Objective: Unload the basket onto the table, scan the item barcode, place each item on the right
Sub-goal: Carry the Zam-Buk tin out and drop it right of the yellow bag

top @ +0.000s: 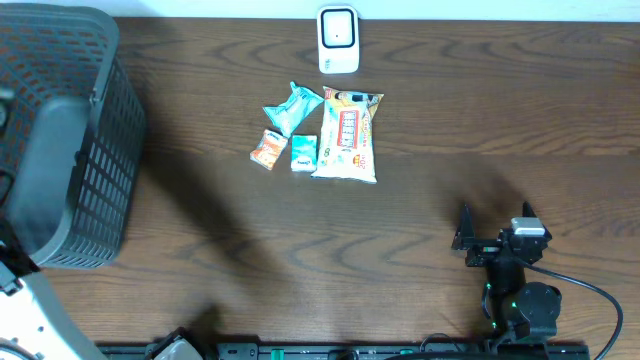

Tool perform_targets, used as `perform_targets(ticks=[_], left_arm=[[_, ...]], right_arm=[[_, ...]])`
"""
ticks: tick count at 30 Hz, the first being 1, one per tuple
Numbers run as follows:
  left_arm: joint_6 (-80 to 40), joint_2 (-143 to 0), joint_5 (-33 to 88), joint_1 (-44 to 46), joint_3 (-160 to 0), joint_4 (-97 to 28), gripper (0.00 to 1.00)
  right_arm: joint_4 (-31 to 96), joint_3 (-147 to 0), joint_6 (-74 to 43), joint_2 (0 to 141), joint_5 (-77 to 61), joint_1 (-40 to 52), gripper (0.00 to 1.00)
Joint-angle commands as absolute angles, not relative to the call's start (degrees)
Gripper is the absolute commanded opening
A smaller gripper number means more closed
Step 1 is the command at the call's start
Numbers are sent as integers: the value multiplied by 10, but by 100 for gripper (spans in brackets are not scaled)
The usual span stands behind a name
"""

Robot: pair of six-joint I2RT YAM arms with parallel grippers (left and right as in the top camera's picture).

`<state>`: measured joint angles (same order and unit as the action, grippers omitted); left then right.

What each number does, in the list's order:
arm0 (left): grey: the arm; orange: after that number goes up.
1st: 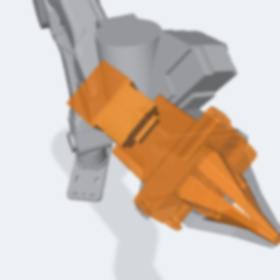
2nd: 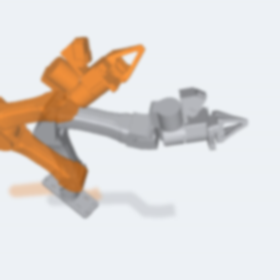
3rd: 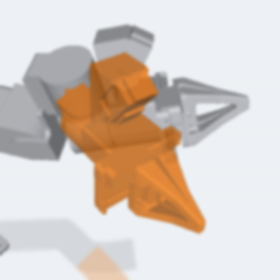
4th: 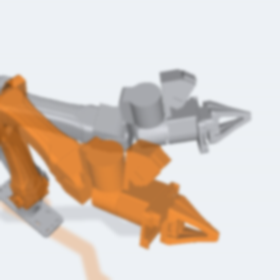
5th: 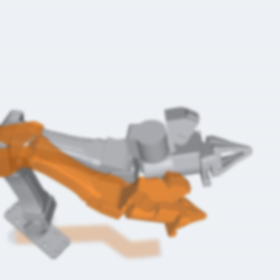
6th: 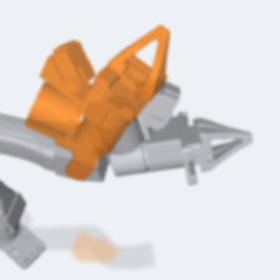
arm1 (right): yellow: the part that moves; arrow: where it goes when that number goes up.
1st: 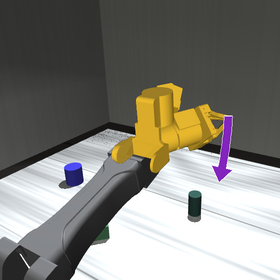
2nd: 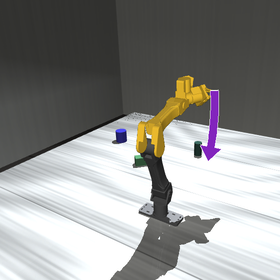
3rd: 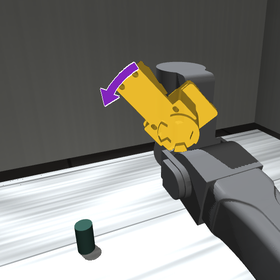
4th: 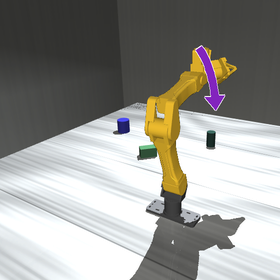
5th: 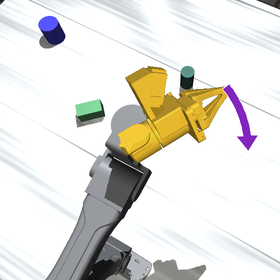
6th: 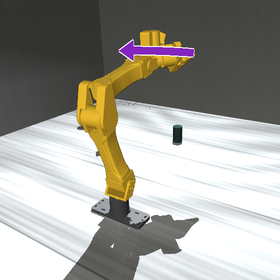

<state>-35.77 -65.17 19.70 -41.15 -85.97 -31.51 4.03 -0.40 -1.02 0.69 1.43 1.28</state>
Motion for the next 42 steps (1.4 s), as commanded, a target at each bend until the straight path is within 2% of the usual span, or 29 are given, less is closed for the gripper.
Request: perform_targets(ticks=[1, 5, 10, 15, 20, 32, 40, 42], left_arm=[[-426, -655, 326, -358, -869, -286, 55], [-425, -669, 328, -252, -868, -284, 55], [-374, -737, 292, -64, -868, -282, 55], [-332, -823, 289, 47, -868, -274, 55], [-332, -959, 289, 165, -868, -210, 55], [-333, -1149, 282, 302, -868, -37, 55], [-332, -1213, 178, 352, -868, -24, 56], [-332, -1215, 162, 356, -868, -25, 62]], right_arm=[[43, -3, -17, 3, 14, 15, 99], [43, -3, -17, 3, 14, 15, 99], [43, -3, -17, 3, 14, 15, 99], [43, -3, -17, 3, 14, 15, 99], [43, -3, -17, 3, 14, 15, 99], [43, -3, -17, 3, 13, 15, 99], [43, -3, -17, 3, 14, 15, 99], [43, -3, -17, 3, 13, 15, 99]])
